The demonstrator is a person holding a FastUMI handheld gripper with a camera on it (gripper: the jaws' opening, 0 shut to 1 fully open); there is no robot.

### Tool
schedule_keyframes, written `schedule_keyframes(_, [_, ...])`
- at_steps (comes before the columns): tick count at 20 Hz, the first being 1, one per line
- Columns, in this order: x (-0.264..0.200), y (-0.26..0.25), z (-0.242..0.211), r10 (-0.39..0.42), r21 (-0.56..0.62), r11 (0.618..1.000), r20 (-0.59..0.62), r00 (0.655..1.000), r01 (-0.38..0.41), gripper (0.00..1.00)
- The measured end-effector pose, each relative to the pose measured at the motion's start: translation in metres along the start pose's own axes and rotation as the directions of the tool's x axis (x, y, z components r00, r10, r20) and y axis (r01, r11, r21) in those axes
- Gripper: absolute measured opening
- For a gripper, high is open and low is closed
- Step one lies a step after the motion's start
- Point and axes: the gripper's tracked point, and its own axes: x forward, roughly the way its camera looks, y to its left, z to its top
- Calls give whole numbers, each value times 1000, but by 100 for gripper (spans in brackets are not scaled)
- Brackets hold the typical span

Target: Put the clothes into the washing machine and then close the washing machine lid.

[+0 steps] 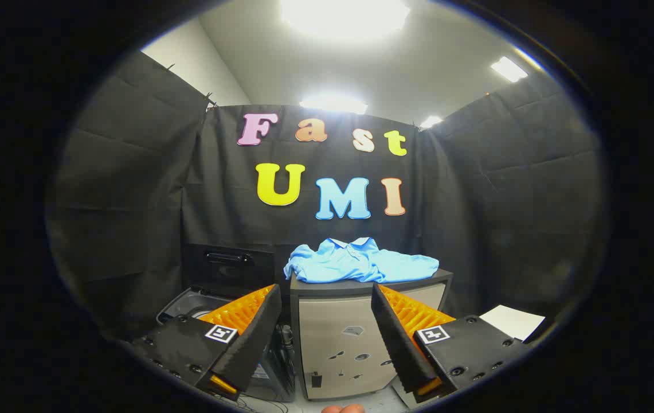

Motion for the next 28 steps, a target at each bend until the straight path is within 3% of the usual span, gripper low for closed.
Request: schedule_keyframes(28, [-5,3,-1,41,-20,999,16,999,-41,98])
